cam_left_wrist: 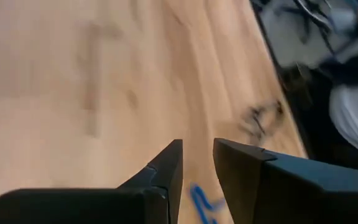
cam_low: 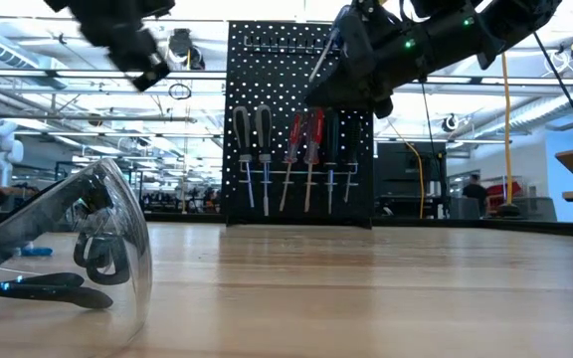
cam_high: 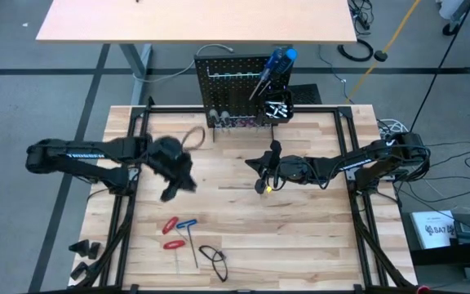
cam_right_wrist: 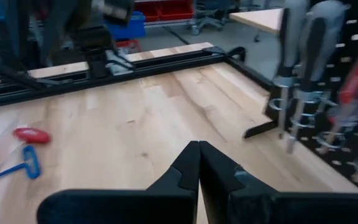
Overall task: Hang tools onto peg board
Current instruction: Hang the pick tool on the pegboard
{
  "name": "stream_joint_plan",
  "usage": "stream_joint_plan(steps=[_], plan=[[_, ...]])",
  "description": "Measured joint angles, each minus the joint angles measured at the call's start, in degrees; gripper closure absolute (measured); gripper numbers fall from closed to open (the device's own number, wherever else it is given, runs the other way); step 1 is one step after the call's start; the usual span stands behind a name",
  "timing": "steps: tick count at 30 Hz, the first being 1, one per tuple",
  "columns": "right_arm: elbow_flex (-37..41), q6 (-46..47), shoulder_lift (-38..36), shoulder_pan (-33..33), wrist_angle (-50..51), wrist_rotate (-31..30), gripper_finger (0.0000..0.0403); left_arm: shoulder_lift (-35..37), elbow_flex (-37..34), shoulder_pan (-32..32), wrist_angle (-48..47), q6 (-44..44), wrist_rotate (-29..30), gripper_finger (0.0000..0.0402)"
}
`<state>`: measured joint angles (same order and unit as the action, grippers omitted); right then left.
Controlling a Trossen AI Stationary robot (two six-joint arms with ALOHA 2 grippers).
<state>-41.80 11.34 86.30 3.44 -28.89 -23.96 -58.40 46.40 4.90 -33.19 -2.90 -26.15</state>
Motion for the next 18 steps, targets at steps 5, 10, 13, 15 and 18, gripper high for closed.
stream_joint_plan(steps=[5, 10, 13, 15, 18], plan=[[0.0, 1.41, 0.0, 0.04, 0.04, 3.99, 0.0403, -0.01, -4.62, -10.88, 0.25, -8.43, 2.94, 0.0306], [0.0, 2.54, 0.0, 0.09, 0.78, 6.13, 0.0403, -0.47, -5.95, -22.01, 1.74, -18.8, 12.33, 0.0306], [0.0, 2.57, 0.0, 0.09, 1.43, 6.31, 0.0403, -1.61, -5.95, -27.56, 6.14, -20.65, 15.33, 0.0306], [0.0, 2.57, 0.0, 0.11, 1.78, 6.33, 0.0403, -2.92, -5.95, -30.63, 10.5, -20.65, 16.66, 0.0306], [0.0, 2.57, 0.0, 0.11, 2.14, 6.33, 0.0403, -5.35, -5.95, -33.92, 13.35, -20.91, 16.86, 0.0306]])
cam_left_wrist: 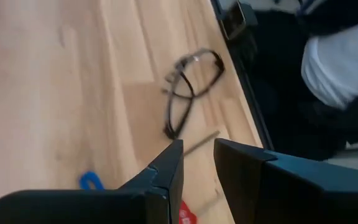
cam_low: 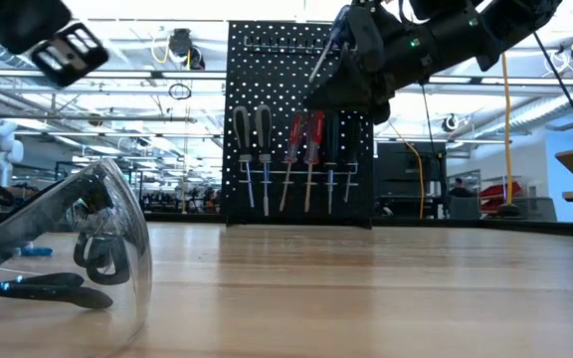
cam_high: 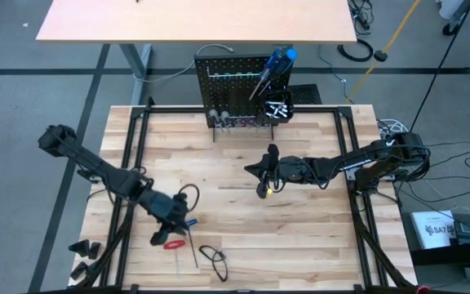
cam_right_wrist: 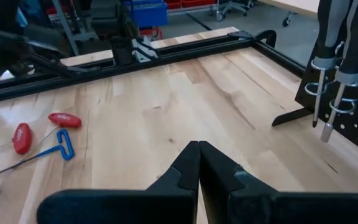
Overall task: Hang tools onto peg board
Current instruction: Hang the pick tool on the pegboard
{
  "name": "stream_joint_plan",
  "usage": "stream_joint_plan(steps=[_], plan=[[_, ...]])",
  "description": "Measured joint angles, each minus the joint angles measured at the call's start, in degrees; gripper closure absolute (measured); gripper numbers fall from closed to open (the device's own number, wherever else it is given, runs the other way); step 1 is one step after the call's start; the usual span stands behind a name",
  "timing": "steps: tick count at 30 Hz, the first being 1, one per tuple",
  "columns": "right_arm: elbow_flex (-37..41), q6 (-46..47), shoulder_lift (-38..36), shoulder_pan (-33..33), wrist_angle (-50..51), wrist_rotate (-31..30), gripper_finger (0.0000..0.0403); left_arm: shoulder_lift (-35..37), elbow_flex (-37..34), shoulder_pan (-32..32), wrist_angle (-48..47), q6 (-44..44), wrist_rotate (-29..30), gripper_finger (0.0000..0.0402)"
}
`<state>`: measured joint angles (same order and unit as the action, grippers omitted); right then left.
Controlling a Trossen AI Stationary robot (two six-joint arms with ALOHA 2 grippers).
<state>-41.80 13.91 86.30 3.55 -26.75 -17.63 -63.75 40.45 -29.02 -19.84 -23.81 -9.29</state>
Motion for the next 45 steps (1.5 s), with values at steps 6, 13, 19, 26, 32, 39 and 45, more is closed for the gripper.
stream_joint_plan(steps=[6, 13, 19, 26, 32, 39, 45], plan=[[0.0, 0.0, 0.0, 0.0, 4.2, 0.0, 0.0403, -5.07, 0.0, -1.9, 1.1, -6.96, 1.13, 0.0306], [0.0, 0.99, 0.0, 0.36, 11.64, -0.04, 0.0403, -13.44, 0.0, -1.76, 12.93, 6.89, 4.49, 0.0306], [0.0, 2.45, 0.0, 1.41, 13.2, -0.19, 0.0403, -19.17, -0.02, -1.76, 14.69, 10.71, 4.47, 0.0306], [0.0, 2.57, 0.0, 1.44, 11.43, -0.26, 0.0403, -21.66, -0.02, -2.55, 15.88, 9.85, 4.24, 0.0306], [0.0, 2.86, 0.0, 1.44, 10.91, -0.25, 0.0403, -22.82, -0.02, -3.29, 16.09, 6.22, 3.21, 0.0306], [0.0, 2.99, 0.0, 1.44, 10.89, -0.24, 0.0403, -22.86, -0.02, -3.27, 16.18, 6.24, 5.3, 0.0306], [0.0, 3.02, 0.0, 1.44, 10.96, -0.24, 0.0403, -22.86, -0.02, -3.27, 16.55, 7.65, 6.39, 0.0306]])
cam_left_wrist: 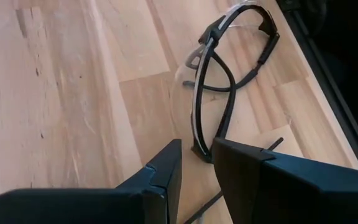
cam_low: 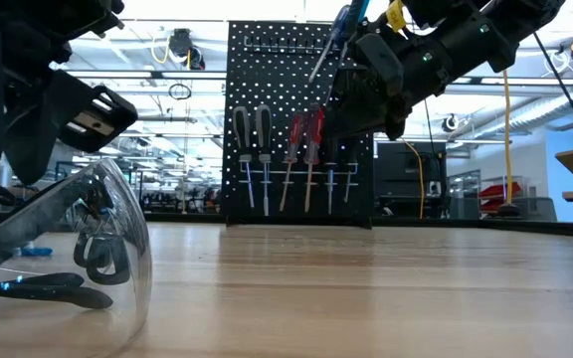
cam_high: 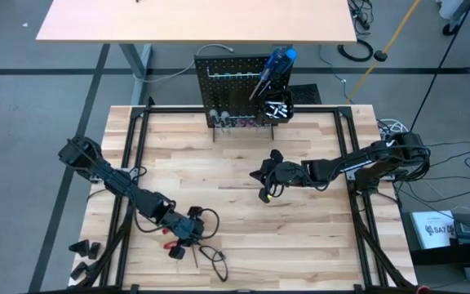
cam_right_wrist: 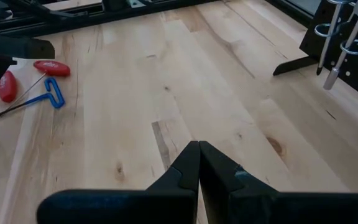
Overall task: Hang tools onto peg board
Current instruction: Hang the pick tool on the pegboard
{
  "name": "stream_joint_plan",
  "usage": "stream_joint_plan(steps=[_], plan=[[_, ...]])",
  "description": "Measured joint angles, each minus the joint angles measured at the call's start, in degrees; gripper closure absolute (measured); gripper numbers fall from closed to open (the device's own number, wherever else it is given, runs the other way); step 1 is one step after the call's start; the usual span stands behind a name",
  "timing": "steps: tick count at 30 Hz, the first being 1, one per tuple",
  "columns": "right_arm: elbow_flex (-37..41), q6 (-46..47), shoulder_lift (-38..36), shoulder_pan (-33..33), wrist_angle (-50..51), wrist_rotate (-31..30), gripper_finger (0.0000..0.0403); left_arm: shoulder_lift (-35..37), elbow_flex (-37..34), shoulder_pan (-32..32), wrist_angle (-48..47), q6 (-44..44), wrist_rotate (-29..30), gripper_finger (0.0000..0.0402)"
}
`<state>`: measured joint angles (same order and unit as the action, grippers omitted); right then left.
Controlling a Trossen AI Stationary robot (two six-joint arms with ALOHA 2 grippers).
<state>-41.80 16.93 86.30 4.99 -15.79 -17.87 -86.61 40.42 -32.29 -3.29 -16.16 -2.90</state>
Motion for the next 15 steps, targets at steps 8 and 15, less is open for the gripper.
stream_joint_plan(steps=[8, 15], plan=[[0.0, 0.0, 0.0, 0.0, 0.02, 0.02, 0.0403, 0.39, 0.0, 0.78, -8.8, -12.34, -9.73, 0.0306], [0.0, 0.0, 0.0, 0.0, 0.02, 0.01, 0.0403, 0.37, 0.02, 2.27, -18.46, -41.7, -10.39, 0.0306]])
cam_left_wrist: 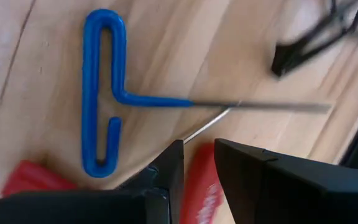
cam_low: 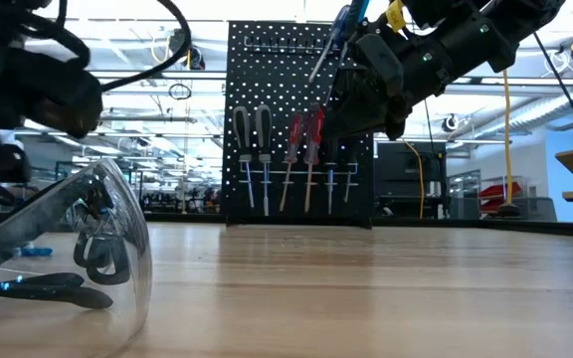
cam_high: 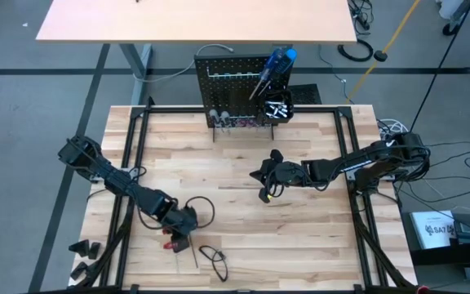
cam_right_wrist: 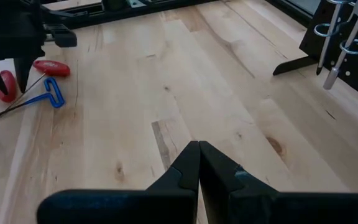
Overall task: Hang tools onto peg board
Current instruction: Hang the pick tool on the pegboard
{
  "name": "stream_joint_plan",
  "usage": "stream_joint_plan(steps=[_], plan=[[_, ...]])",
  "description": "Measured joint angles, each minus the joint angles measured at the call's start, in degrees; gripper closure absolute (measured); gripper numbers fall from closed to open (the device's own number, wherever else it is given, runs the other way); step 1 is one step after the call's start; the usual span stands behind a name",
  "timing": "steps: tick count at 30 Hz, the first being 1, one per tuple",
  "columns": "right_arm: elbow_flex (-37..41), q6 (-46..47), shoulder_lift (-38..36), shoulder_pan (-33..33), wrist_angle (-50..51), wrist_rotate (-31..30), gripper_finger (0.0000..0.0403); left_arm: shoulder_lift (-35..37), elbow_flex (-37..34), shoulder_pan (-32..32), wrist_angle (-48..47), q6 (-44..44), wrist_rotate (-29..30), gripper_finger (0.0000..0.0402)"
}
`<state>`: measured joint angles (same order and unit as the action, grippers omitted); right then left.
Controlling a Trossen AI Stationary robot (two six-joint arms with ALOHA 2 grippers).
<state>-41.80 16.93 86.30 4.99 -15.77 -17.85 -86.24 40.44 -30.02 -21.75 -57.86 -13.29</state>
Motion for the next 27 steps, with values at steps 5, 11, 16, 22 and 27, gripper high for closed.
stream_joint_plan(steps=[5, 11, 16, 22, 27], plan=[[0.0, 0.61, 0.0, 0.0, -0.02, 0.01, 0.0403, 0.0, 0.0, 0.28, 3.71, -12.26, 2.66, 0.0306], [0.0, 0.85, 0.0, 0.0, 0.0, 0.01, 0.0403, 0.0, 0.0, 0.74, 4.85, -22.17, 6.09, 0.0306], [0.0, 0.97, 0.0, 0.0, 0.18, 0.21, 0.0403, 0.0, 0.0, -0.18, 4.71, -30.57, 8.36, 0.0306], [0.01, 1.73, 0.0, 1.05, 1.59, 0.19, 0.0403, 0.0, 0.0, -2.64, 4.71, -37.0, 8.97, 0.0306], [0.0, 1.98, 0.0, 2.31, 1.97, 0.2, 0.0403, 0.0, 0.0, -4.57, 4.65, -40.8, 12.94, 0.0306]])
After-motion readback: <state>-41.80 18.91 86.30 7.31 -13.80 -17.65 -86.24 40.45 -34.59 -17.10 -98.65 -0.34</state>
